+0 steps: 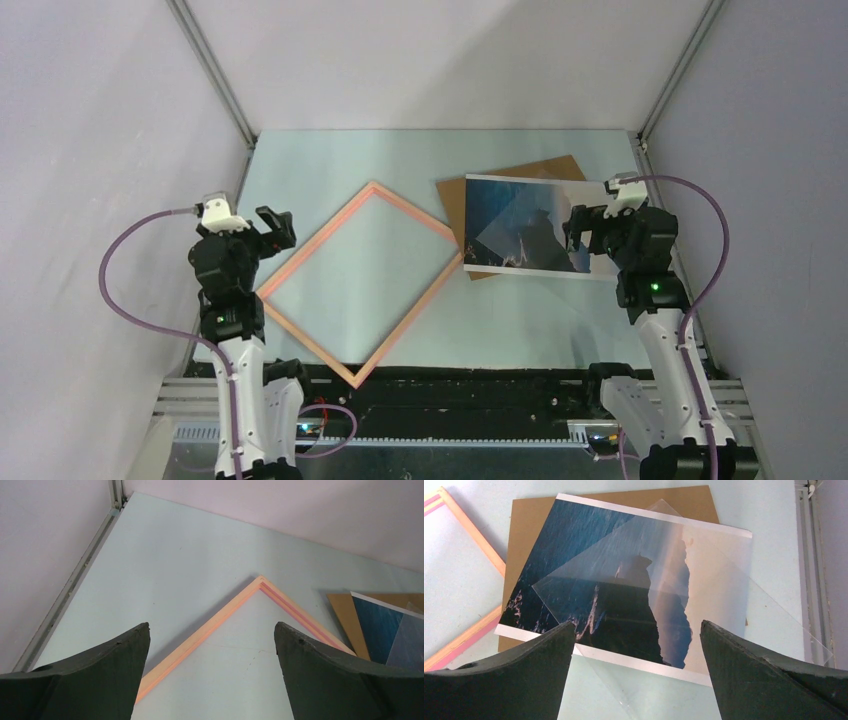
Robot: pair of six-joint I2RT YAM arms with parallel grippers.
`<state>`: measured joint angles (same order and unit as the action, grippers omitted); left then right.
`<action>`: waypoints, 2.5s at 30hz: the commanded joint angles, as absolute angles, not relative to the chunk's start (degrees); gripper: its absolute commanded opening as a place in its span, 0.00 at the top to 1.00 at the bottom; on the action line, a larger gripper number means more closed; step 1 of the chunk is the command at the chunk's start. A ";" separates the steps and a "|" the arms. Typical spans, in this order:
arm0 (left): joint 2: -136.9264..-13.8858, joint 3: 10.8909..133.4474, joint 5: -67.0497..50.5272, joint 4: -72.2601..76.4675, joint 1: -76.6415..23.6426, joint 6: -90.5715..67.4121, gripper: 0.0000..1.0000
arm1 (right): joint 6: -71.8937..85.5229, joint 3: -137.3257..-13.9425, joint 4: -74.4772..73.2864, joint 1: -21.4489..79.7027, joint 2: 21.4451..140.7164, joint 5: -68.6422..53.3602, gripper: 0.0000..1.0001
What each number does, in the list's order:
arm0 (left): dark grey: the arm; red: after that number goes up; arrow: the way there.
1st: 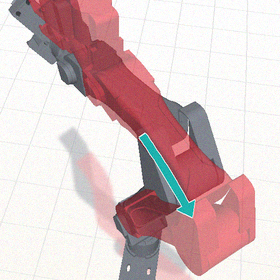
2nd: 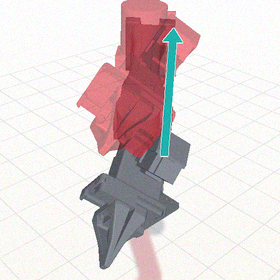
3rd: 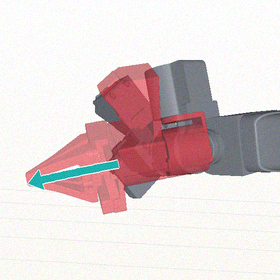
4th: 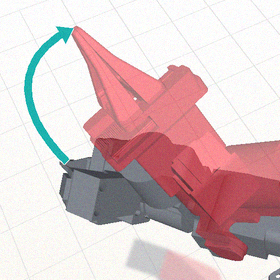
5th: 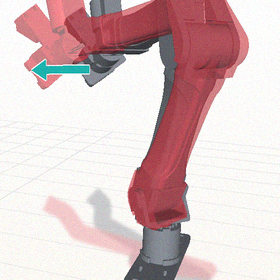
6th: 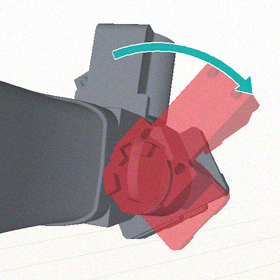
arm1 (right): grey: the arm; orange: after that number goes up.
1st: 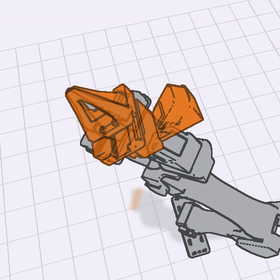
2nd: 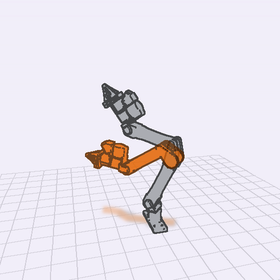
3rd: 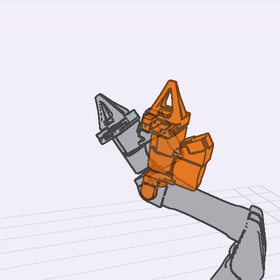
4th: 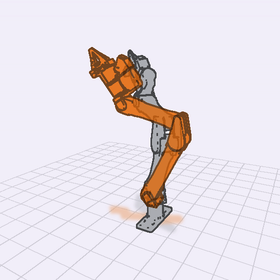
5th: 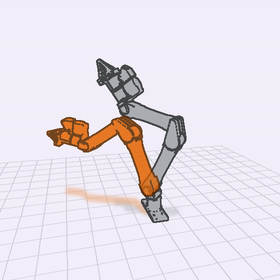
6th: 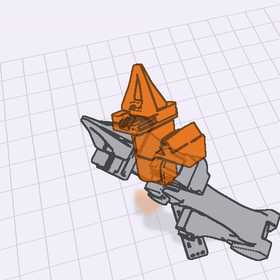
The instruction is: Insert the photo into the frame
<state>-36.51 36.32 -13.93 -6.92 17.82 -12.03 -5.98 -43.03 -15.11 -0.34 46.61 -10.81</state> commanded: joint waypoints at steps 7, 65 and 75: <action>-35.56 37.86 -12.74 -4.97 18.56 -12.41 0.02 | -5.62 -45.35 -13.31 -0.57 47.77 -11.98 0.01; -92.90 60.70 -0.60 -27.00 -45.40 -3.97 0.09 | -6.30 -45.18 -6.69 2.46 61.42 -15.86 0.00; -98.19 62.71 2.49 -27.05 -49.02 -5.91 0.18 | -5.98 -44.91 -6.65 1.32 61.79 -16.94 0.00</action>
<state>-96.47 60.05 -0.05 -28.01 -48.07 -4.27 -6.00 -44.95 -9.04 1.63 62.41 -15.97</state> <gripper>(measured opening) 0.831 0.993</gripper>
